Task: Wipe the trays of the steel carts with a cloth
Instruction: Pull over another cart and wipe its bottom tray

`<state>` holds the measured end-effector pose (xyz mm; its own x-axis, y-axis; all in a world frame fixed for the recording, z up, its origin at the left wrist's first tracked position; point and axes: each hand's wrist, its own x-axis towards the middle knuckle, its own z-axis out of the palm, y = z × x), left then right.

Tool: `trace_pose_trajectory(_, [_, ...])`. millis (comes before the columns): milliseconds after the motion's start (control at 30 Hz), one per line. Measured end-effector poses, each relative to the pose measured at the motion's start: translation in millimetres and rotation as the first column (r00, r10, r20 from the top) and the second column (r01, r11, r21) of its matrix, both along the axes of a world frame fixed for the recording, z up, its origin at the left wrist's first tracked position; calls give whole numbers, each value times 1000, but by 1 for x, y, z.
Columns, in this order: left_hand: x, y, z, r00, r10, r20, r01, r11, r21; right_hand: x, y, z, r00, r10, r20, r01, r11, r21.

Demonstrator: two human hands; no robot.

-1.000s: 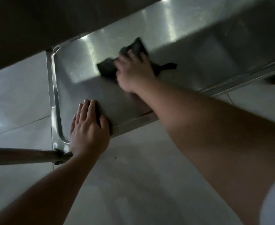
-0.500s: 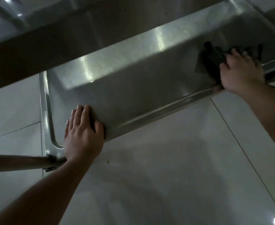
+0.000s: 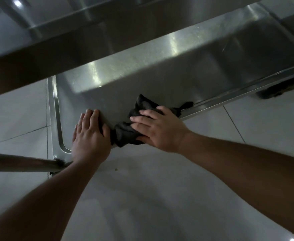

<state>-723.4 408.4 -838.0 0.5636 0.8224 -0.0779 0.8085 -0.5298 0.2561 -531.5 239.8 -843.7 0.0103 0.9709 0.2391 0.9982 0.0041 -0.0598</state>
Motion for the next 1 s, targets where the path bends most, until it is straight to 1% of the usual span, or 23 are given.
trace_pose_trajectory(33, [1,1,2,1000,-4,-10,3,1000,-11,12,-8,0,1000,-13,26,13,1000,20])
trace_pose_trajectory(100, [2,1,5,999,-24,-40,22,999,-32,38,-31,0,992,-110,66,107,993,43])
trace_pose_trajectory(167, [2,1,10,998,-31,-62,28,998,-53,67,-58,5,953,-291,81,290,957,23])
trace_pose_trajectory(233, [6,1,18,995,-38,-96,32,997,-68,96,-84,17,862,-491,127,499,865,-44])
trace_pose_trajectory(267, [9,1,24,992,-48,-117,39,996,-77,109,-94,24,809,-563,171,582,807,-97])
trace_pose_trajectory(300, [11,2,29,989,-58,-139,47,995,-83,120,-101,32,765,-606,220,640,753,-151])
trace_pose_trajectory(367, [13,3,36,967,-112,-227,93,991,-92,136,-107,49,728,-620,294,685,681,-261])
trace_pose_trajectory(400, [14,0,39,942,-171,-289,150,984,-91,140,-106,59,727,-612,312,687,654,-317])
trace_pose_trajectory(433, [15,-6,43,923,-214,-318,196,977,-89,141,-104,68,732,-600,324,681,628,-376])
trace_pose_trajectory(500, [21,-26,59,926,-248,-283,240,969,-62,133,-95,81,758,-557,338,648,587,-486])
trace_pose_trajectory(533, [25,-40,67,916,-284,-283,286,958,-34,124,-92,87,780,-540,316,616,578,-535])
trace_pose_trajectory(567, [29,-55,72,888,-335,-314,348,937,-16,113,-91,91,799,-546,251,575,573,-584])
trace_pose_trajectory(633, [35,-84,82,845,-408,-345,414,908,-60,87,-90,96,807,-584,85,478,562,-675])
trace_pose_trajectory(667, [36,-96,86,832,-431,-348,419,901,-113,74,-92,100,811,-585,28,418,544,-727])
trace_pose_trajectory(700, [35,-107,90,824,-444,-352,413,896,-163,62,-95,103,825,-565,4,359,519,-776])
trace_pose_trajectory(767, [28,-126,102,800,-464,-381,395,884,-248,37,-104,115,856,-517,4,273,446,-852])
trace_pose_trajectory(833, [15,-145,123,777,-459,-431,342,882,-323,11,-118,128,871,-491,-12,215,403,-890])
trace_pose_trajectory(933, [-11,-174,164,747,-465,-475,274,866,-418,-22,-145,155,842,-536,-58,158,349,-924])
trace_pose_trajectory(1000, [-32,-192,193,744,-465,-480,240,856,-458,-40,-160,180,819,-569,-78,128,313,-941])
